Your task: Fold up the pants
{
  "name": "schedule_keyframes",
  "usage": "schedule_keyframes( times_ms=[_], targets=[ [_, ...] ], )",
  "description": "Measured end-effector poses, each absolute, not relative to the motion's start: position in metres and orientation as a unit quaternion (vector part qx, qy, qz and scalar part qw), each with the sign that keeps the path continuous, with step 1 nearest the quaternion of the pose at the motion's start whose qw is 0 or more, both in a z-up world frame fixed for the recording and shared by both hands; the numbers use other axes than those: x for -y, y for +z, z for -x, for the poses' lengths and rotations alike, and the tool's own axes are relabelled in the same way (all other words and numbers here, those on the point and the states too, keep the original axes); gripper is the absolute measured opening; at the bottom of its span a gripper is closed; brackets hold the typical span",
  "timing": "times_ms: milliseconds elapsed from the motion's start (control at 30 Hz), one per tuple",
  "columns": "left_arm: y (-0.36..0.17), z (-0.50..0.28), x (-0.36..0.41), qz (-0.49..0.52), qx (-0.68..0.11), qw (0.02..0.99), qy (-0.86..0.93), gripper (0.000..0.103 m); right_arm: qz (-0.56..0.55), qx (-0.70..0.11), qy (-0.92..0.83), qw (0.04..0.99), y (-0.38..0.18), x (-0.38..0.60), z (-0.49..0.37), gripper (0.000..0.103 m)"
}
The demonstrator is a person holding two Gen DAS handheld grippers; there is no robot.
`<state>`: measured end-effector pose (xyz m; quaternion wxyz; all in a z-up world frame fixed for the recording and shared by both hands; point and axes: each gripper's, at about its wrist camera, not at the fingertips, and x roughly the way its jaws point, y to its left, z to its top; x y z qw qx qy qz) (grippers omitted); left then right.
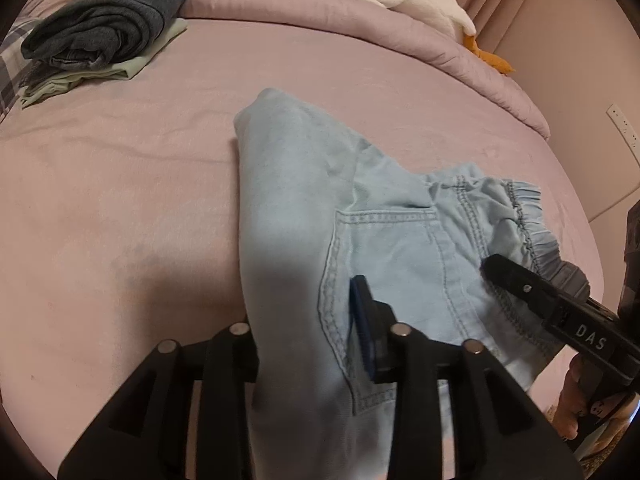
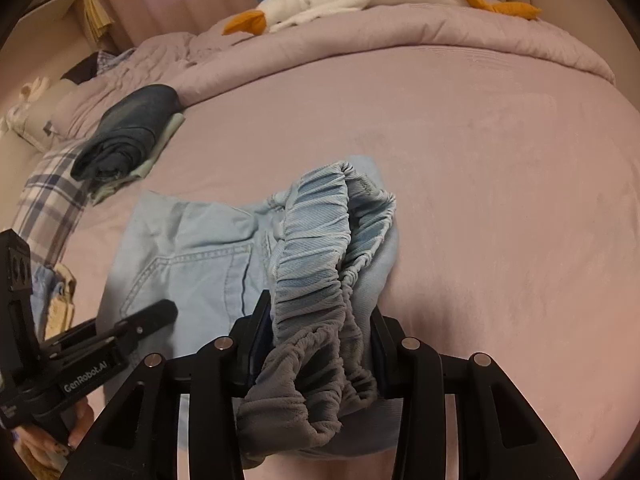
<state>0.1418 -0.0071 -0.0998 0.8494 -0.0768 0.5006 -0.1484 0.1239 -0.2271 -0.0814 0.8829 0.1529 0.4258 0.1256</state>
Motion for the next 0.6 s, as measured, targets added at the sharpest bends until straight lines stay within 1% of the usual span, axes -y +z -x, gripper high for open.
schedule_keyframes(
  times_ms=[133,200,267,400,467,600],
  targets=[
    [-0.105,-0.143,0.003,0.088,-0.505,0.847,-0.140,0.045,-0.164,-0.440,0.123,0.874,-0.089,0.233,-0.128,0.044],
    [-0.106,-0.140,0.004,0.084,-0.504,0.850,-0.131,0.052,-0.169,-0.445,0.119,0.872,-0.092,0.234,-0.128,0.047],
    [-0.106,-0.137,0.002,0.078,-0.504,0.852,-0.118,0.064,-0.172,-0.449,0.114,0.869,-0.093,0.238,-0.127,0.054],
    [-0.106,-0.126,-0.005,0.081,-0.503,0.854,-0.109,0.071,-0.185,-0.453,0.114,0.865,-0.093,0.245,-0.119,0.057],
    [-0.105,-0.118,-0.009,0.086,-0.502,0.854,-0.104,0.075,-0.199,-0.455,0.106,0.861,-0.097,0.252,-0.113,0.064],
    [-0.096,-0.097,-0.018,0.101,-0.497,0.857,-0.093,0.080,-0.222,-0.452,0.100,0.858,-0.096,0.263,-0.100,0.065]
  ],
)
